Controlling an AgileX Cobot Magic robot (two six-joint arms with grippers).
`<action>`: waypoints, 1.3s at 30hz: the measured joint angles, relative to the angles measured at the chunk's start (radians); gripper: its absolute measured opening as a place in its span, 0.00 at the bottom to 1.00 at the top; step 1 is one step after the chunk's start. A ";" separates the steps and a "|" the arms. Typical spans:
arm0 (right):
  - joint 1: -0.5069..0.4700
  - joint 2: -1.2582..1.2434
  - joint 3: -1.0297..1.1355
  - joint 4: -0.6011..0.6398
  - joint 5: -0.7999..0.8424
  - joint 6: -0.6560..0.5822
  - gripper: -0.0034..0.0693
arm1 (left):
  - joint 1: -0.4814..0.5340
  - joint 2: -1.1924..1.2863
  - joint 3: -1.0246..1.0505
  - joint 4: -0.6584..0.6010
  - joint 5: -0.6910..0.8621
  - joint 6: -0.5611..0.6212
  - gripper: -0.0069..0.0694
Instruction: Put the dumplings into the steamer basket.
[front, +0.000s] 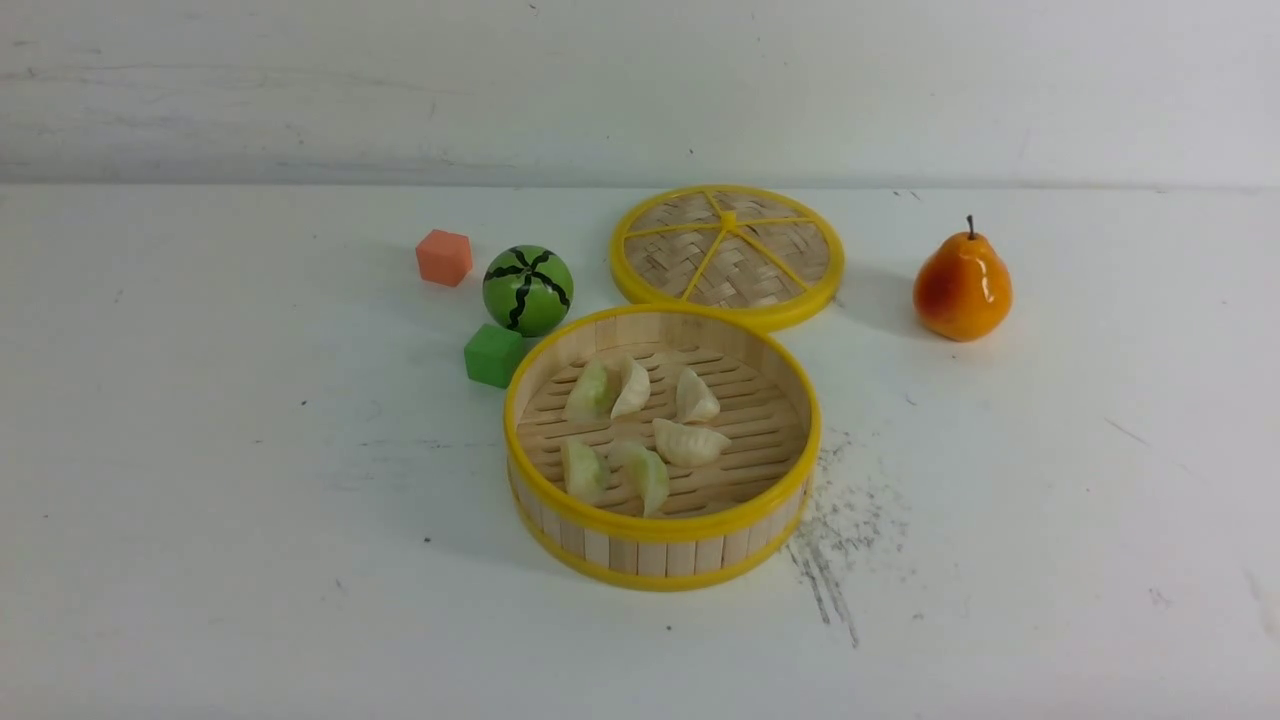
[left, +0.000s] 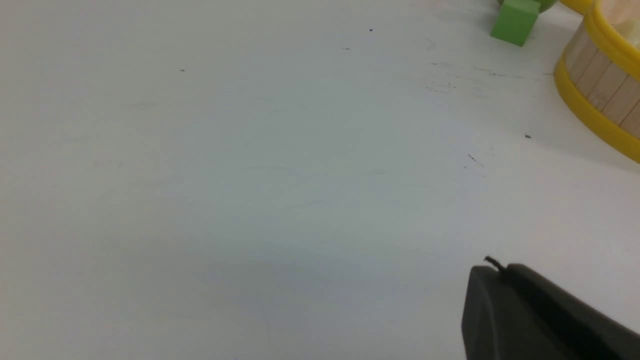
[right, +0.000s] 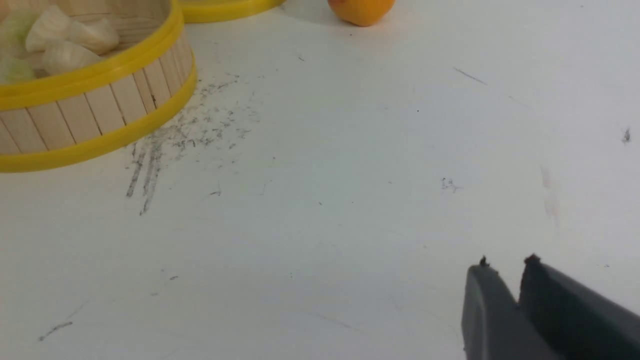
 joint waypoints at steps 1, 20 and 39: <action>0.000 0.000 0.000 0.000 0.000 0.000 0.19 | 0.000 0.000 0.000 0.000 0.000 0.000 0.08; 0.000 0.000 0.000 0.000 0.000 0.000 0.22 | 0.000 0.000 0.000 0.000 0.000 0.000 0.09; 0.000 0.000 0.000 0.000 0.000 0.000 0.26 | 0.000 0.000 0.000 0.000 0.000 0.000 0.09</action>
